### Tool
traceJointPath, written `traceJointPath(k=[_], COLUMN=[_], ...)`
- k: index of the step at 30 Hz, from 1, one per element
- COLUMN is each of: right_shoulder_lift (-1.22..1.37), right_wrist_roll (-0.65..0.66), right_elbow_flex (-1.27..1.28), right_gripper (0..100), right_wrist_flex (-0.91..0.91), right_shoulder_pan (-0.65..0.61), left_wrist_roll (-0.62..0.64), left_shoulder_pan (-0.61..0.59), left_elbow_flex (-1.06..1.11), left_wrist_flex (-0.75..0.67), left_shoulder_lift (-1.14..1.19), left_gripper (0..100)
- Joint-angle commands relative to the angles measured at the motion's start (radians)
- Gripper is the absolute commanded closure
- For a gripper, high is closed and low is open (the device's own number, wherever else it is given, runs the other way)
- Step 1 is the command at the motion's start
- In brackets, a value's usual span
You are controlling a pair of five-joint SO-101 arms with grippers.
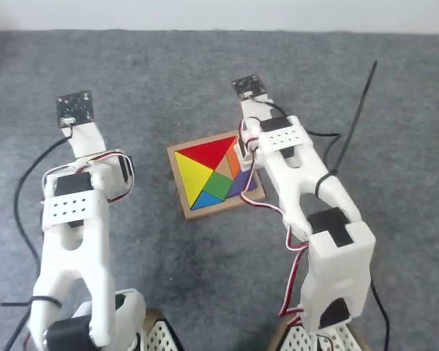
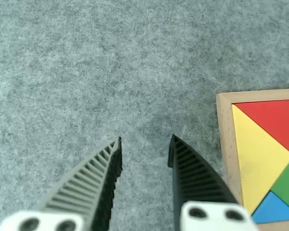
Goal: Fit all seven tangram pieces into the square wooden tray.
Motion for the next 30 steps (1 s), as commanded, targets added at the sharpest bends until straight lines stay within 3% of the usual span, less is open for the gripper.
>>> traceJointPath(k=[1, 9, 16, 18, 23, 26, 30], right_shoulder_lift=[-0.015, -0.039, -0.357, -0.469, -0.737, -0.881, -1.033], right_wrist_roll=[0.008, 0.006, -0.018, -0.017, 0.000, 0.072, 0.071], right_elbow_flex=[-0.043, -0.048, 0.023, 0.135, 0.552, 0.736, 0.881], right_gripper=[49.4, 49.4, 50.1, 56.1, 83.0, 82.9, 82.9], right_wrist_flex=[0.045, 0.071, 0.209, 0.165, -0.047, -0.124, -0.130], right_shoulder_pan=[-0.030, -0.036, -0.015, -0.018, -0.010, -0.008, 0.081], left_wrist_roll=[-0.012, -0.012, -0.015, -0.038, -0.043, -0.041, -0.041], left_shoulder_pan=[0.005, 0.002, 0.005, 0.006, 0.015, 0.054, 0.081], left_elbow_flex=[-0.002, -0.002, -0.012, -0.012, -0.007, 0.030, 0.130], left_wrist_flex=[-0.005, -0.005, -0.005, -0.006, -0.021, -0.068, -0.152], left_shoulder_lift=[-0.035, -0.035, -0.046, -0.048, -0.048, -0.051, -0.157], left_gripper=[84, 84, 84, 84, 84, 84, 84])
